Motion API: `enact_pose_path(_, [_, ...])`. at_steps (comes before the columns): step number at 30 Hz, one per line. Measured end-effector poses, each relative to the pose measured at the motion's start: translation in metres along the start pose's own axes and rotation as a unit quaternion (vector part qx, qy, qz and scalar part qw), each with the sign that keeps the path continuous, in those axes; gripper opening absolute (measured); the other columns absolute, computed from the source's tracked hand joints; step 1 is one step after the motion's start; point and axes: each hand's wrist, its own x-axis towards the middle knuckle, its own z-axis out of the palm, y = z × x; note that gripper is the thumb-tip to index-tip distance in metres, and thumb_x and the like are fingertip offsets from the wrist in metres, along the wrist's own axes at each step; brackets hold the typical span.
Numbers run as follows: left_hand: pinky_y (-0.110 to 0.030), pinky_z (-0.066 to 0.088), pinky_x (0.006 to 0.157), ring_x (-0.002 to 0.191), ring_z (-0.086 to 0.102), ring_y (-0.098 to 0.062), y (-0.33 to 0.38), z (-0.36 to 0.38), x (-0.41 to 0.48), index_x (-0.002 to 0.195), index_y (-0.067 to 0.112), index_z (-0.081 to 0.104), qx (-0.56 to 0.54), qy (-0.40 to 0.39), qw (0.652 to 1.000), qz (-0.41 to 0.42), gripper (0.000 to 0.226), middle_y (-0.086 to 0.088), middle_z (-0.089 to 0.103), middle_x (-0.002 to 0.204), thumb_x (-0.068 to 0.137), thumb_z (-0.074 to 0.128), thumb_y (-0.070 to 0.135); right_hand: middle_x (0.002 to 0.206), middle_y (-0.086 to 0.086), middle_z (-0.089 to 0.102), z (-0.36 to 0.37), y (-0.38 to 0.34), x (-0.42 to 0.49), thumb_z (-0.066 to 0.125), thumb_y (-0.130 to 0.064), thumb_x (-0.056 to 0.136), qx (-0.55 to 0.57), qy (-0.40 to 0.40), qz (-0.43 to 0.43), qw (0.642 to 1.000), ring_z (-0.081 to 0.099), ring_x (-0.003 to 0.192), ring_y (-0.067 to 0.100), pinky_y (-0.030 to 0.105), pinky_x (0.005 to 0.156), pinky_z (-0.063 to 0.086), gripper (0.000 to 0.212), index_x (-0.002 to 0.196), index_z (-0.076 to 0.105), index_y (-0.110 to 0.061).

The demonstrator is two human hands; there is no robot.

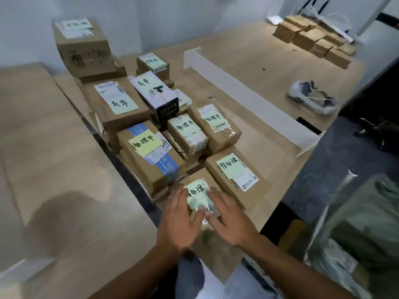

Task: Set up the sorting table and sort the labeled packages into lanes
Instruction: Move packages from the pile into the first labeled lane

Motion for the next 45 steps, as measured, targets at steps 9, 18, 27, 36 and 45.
enact_pose_path(9, [-0.04,0.046,0.108,0.129,0.05,-0.014,0.008,0.058,0.003,0.144,0.029,0.036,-0.046,0.079,0.98,-0.179,0.062,0.006,0.05,0.144,0.092,0.069,0.036,0.156,0.01,0.024,0.006,0.038,0.044,0.056,-0.044,0.095,0.015,-0.041,-0.016,0.999,0.033,0.139,0.028,0.041,0.111,0.04,0.072,0.157,0.026,-0.022])
enact_pose_path(18, [0.009,0.032,0.078,0.105,0.043,0.032,0.019,0.08,-0.001,0.128,0.077,0.012,-0.106,0.147,0.956,-0.229,0.092,0.033,0.046,0.127,0.086,0.07,0.02,0.149,0.011,0.022,0.007,0.064,0.057,0.063,-0.04,0.091,0.042,-0.109,-0.032,0.993,0.04,0.134,0.032,0.043,0.108,0.044,0.088,0.16,0.011,-0.025])
enact_pose_path(27, [-0.001,0.039,0.086,0.113,0.053,0.015,0.02,0.076,-0.061,0.145,0.063,0.011,-0.121,0.135,0.952,-0.247,0.089,0.039,0.047,0.136,0.086,0.071,0.037,0.136,-0.007,0.019,0.0,0.054,0.011,0.067,-0.036,0.09,0.047,-0.114,-0.084,0.989,0.051,0.123,0.024,0.044,0.1,0.053,0.084,0.154,0.012,-0.035])
enact_pose_path(36, [0.003,0.041,0.078,0.108,0.052,0.025,0.024,0.046,-0.079,0.133,0.08,0.01,-0.183,0.232,0.935,-0.197,0.084,0.053,0.049,0.123,0.089,0.068,0.038,0.143,0.003,0.024,-0.009,0.002,-0.009,0.06,-0.045,0.091,-0.034,-0.032,-0.117,0.992,0.031,0.125,0.018,0.037,0.099,0.044,0.081,0.156,0.013,-0.032])
enact_pose_path(45, [-0.015,0.046,0.076,0.104,0.065,-0.009,-0.047,-0.133,-0.229,0.156,0.049,0.013,-0.091,0.372,0.886,-0.262,0.091,0.02,0.061,0.136,0.085,0.07,0.045,0.136,-0.004,0.029,0.058,-0.215,-0.043,0.051,-0.061,0.084,-0.018,-0.044,-0.333,0.942,0.046,0.118,0.017,0.029,0.077,0.052,0.078,0.152,0.021,-0.037])
